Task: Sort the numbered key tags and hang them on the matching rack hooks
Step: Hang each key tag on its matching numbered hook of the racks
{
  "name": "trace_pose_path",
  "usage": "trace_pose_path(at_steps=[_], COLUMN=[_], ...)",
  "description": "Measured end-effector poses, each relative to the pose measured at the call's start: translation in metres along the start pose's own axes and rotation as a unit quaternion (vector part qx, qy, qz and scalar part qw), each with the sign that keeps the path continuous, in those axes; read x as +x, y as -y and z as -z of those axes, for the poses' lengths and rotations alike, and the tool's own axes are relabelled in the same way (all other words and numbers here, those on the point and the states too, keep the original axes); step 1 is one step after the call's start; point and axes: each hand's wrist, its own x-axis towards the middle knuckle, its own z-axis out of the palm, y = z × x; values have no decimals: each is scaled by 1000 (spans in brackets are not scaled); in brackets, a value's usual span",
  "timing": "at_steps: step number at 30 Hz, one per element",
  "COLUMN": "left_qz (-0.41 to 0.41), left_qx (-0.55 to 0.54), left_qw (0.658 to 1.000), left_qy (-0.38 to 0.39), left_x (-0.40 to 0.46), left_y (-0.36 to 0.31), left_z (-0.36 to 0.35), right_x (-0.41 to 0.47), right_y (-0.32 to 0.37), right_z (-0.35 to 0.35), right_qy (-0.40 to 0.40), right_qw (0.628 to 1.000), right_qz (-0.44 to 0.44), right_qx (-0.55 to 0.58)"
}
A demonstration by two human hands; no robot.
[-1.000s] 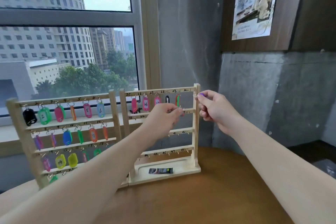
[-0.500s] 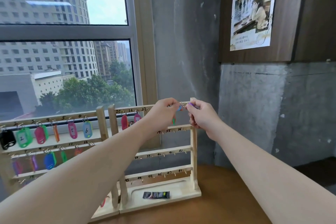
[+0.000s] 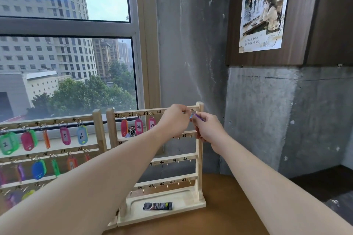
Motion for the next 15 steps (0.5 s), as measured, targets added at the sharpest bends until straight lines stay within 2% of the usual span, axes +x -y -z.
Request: trace_pose_path(at_steps=[10,15], left_qz=[22,4], left_qx=[-34,51], left_qw=[997,995], left_qy=[-67,-80], left_x=[0,-3], left_y=[0,3], left_z=[-11,-11], right_x=[-7,-9], right_y=[6,7], right_z=[2,3], right_qy=[4,-1], right_qw=[1000,1000], right_qz=[1,4], right_qx=[1,-19])
